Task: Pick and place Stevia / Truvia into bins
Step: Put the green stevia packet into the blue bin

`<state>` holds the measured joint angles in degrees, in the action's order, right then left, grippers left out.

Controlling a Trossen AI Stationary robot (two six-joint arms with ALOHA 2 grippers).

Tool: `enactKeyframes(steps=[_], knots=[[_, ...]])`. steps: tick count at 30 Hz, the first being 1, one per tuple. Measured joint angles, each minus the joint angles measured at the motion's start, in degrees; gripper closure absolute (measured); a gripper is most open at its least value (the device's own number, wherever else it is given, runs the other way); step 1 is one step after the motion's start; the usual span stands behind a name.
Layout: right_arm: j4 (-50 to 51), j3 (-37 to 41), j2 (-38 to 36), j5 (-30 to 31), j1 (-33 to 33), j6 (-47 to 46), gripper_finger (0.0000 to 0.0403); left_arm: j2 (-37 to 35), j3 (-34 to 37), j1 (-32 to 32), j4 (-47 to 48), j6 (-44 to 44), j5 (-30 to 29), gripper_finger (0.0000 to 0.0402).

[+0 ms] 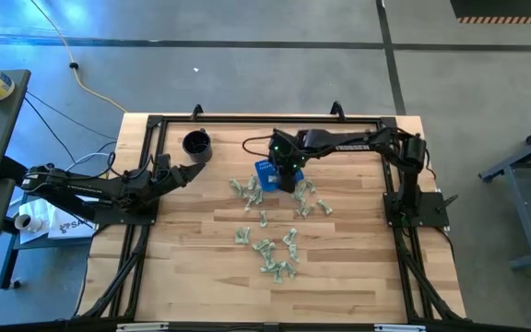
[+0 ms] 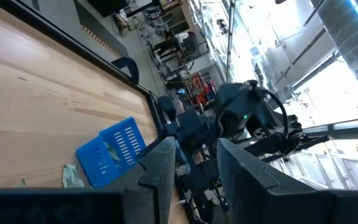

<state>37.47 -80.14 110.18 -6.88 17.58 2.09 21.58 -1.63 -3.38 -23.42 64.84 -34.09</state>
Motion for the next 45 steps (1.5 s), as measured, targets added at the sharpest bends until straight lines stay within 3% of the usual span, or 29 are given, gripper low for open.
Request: enactKeyframes(steps=[9,15,20,30,45], knots=[[9.50,2.47,-8.80,7.94,-1.90,4.11,0.0310,0.00,0.00,-0.02,0.44,0.00,0.00,0.0245],[12.74,17.07,-20.98,7.02,-1.15,-5.81,0.0233,0.02,0.00,-0.02,1.40,0.00,0.00,0.0245],[8.02,28.06,-29.40,3.29,-6.35,-16.88,0.0186,0.02,0.00,-0.01,3.19,-0.01,0.00,0.0245],[-5.37,39.52,-31.02,10.41,-16.04,-34.17,0.0191,0.02,0.00,0.01,4.49,-0.02,-0.02,0.0245],[-14.71,46.46,-30.98,13.83,-17.59,-38.61,0.0199,0.02,0.00,0.00,4.37,-0.02,-0.02,0.0245]])
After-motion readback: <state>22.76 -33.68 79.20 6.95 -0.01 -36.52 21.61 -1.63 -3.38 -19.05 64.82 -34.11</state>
